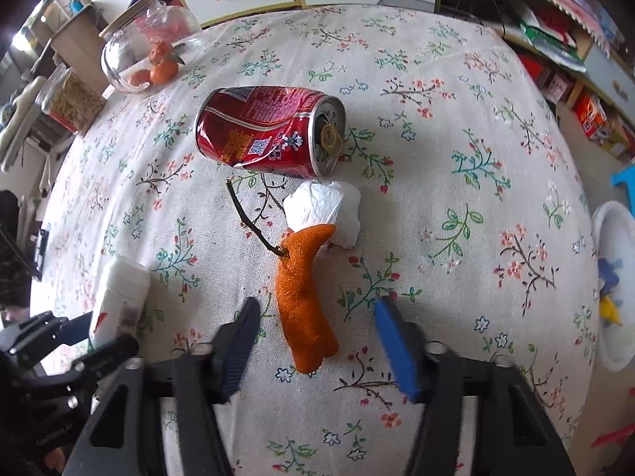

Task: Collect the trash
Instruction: 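Grasp the orange peel with the right gripper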

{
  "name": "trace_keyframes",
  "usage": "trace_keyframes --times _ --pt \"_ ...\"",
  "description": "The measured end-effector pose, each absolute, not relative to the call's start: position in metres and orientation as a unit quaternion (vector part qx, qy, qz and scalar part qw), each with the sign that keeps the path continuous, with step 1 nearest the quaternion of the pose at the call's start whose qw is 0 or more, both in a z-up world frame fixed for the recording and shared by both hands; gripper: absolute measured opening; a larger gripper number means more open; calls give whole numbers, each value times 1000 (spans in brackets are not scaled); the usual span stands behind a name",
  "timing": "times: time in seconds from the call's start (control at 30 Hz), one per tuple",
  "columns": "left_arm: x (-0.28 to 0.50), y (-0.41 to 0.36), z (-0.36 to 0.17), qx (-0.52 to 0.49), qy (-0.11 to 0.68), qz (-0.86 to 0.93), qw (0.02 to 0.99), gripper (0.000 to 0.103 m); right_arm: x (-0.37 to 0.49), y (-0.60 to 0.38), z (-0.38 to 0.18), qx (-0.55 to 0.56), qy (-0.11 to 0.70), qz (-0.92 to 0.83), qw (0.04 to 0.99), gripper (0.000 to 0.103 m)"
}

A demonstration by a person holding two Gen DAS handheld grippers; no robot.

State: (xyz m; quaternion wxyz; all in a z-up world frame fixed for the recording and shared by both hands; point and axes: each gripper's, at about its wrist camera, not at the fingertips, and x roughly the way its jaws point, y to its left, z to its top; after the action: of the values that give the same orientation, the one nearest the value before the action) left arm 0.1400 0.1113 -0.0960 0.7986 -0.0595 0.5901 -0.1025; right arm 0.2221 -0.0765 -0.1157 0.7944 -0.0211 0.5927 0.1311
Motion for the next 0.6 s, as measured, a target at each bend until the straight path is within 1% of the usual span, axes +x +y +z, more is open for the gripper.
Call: trace_keyframes --times 0.03,0.07,0.1,0.23,0.37,0.6 --pt "139 112 -94 -61 587 -101 801 38 222 -76 -115 -22 592 133 794 34" --pt "138 112 -93 -63 584 -101 803 38 221 -76 -115 -20 592 140 793 29" --pt "138 112 -91 -65 581 -101 805 38 221 -75 -113 -17 593 147 792 22" --pt "136 115 -80 -75 565 -105 815 38 218 -77 -106 -16 588 160 793 18" --pt "135 115 -71 -85 555 -108 821 38 215 -85 -95 -3 580 169 797 17" --pt "140 93 -58 -90 540 -116 829 38 213 -115 -74 29 566 168 806 17"
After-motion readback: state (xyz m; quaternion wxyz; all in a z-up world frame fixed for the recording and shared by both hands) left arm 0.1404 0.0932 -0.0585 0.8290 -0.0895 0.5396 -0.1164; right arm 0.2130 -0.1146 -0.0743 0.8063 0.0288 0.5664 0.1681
